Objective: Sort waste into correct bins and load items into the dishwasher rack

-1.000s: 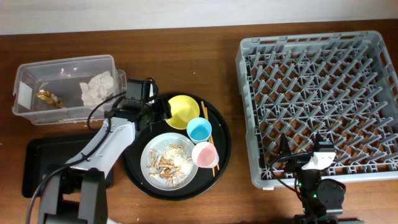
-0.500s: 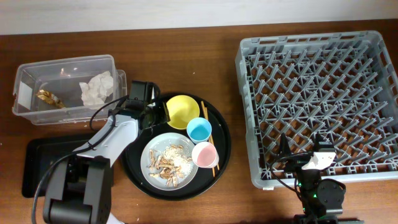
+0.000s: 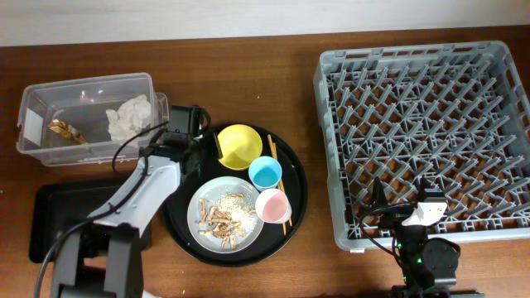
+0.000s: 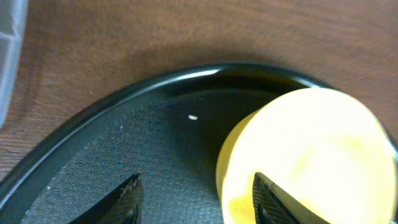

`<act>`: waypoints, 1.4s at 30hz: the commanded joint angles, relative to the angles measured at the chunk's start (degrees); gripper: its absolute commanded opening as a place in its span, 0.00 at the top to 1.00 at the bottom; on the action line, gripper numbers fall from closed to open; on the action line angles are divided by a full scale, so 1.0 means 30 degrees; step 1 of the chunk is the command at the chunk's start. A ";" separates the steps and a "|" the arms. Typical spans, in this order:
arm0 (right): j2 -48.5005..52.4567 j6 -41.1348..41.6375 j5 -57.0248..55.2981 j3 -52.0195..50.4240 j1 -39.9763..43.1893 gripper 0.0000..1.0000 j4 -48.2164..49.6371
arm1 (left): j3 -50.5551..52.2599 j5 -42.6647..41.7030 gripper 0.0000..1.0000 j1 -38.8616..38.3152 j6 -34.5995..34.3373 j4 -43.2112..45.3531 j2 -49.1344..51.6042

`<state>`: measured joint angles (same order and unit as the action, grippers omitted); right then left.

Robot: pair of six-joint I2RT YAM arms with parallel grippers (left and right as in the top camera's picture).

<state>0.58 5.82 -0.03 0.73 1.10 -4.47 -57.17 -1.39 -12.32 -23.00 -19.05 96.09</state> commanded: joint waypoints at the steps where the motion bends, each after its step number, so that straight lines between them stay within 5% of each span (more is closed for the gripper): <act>1: -0.0124 0.0073 -0.0160 -0.0138 0.0138 0.01 -0.0080 | -0.0117 0.0255 0.40 0.0036 0.0036 -0.0357 -0.1574; 7: -0.0124 0.0073 -0.0160 -0.0138 0.0138 0.01 -0.0080 | -0.0117 0.1107 0.37 0.0124 0.0036 -0.2120 -0.8072; 10: -0.0124 0.0073 -0.0160 -0.0138 0.0138 0.01 -0.0080 | -0.0117 0.3628 0.25 0.1326 0.0044 -0.2623 -1.1533; 12: -0.0124 0.0073 -0.0153 -0.0138 0.0138 0.02 -0.0080 | -0.0117 0.5064 0.01 0.3104 0.0044 -0.4481 -1.2655; 18: -0.0131 0.0102 -0.0131 -0.0138 0.0138 0.01 0.0138 | -0.0117 0.5195 0.01 0.4874 0.0029 -0.5690 -1.2604; 20: -0.0124 0.2637 0.3104 -0.0138 0.0138 0.01 0.0342 | -0.0117 0.5202 0.01 0.4874 0.0029 -0.5690 -1.2604; 22: -0.0124 1.2386 1.4163 -0.0138 0.0138 0.01 0.0707 | -0.0117 0.5202 0.01 0.4874 0.0029 -0.5697 -1.2604; 25: -0.0131 1.9380 1.6094 -0.0138 0.0138 0.01 0.1362 | -0.0117 0.5202 0.01 0.4874 0.0029 -0.5697 -1.2604; 28: -0.0124 2.1704 1.6225 -0.0080 0.0138 0.01 0.9457 | -0.0117 0.5202 0.01 0.4874 0.0029 -0.5705 -1.2604; 32: 0.0699 1.8950 1.5387 0.2725 0.0146 0.01 0.8051 | -0.0117 0.5202 0.01 0.4874 0.0036 -0.5697 -1.2604; 36: 0.6375 0.9653 1.5526 0.9755 0.0138 0.02 -0.2186 | -0.0117 0.5202 0.01 0.4874 0.0029 -0.5697 -1.2604; 38: 1.2080 0.4634 1.3398 1.7012 -0.0036 0.01 -1.1009 | -0.0117 0.5202 0.01 0.4874 0.0029 -0.5697 -1.2604; 40: 1.5074 0.3337 1.0535 2.0312 -0.1763 0.01 -1.5103 | -0.0117 0.5202 0.01 0.4874 0.0029 -0.5697 -1.2604; 42: 1.7668 0.3956 0.5632 2.2032 -0.6550 0.01 -1.6538 | -0.0117 0.5202 0.01 0.4874 0.0029 -0.5697 -1.2604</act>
<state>48.58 19.57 32.45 62.78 -7.38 -52.29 -57.28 13.61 2.07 -23.20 -36.23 58.50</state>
